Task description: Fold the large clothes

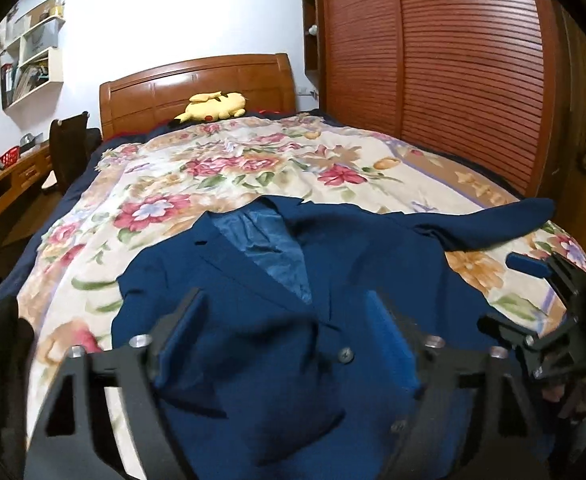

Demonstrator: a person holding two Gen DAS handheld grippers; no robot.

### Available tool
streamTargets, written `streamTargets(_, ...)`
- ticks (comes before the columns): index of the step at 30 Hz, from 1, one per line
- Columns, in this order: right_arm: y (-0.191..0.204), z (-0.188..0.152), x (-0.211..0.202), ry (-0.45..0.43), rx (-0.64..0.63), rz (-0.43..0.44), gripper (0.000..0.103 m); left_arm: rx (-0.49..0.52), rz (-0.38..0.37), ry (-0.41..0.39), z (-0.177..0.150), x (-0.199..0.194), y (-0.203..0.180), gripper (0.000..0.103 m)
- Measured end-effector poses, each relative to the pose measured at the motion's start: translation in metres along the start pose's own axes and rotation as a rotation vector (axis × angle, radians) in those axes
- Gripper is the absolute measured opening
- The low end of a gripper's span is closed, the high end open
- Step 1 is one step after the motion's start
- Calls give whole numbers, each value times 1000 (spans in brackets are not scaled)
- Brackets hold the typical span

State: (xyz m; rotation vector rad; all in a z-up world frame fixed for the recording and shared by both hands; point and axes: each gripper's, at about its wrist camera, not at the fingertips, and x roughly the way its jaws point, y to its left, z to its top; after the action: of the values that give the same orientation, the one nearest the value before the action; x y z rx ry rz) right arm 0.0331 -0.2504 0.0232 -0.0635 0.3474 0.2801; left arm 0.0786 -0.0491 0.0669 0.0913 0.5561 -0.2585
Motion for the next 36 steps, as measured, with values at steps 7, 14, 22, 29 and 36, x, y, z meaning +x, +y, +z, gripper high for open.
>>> streamTargets(7,4,5,13,0,-10,30,101,-86,65,-14,-42,-18,34,83)
streamTargets(14,11,8,25,16,-18,83,93,-115,121,-26,-63,-27,62,83)
streamTargets(22,41,16,36,25,-85,171,78,-68,159,-56,-74,-38,78,83)
streamTargets(29,63,28,59,77,-130,196,77,-91,127,-47,-85,-43,99,83)
streamTargets(36,67,39,94,205,-151,184,74,-111,79,-5,-97,-38,109,83)
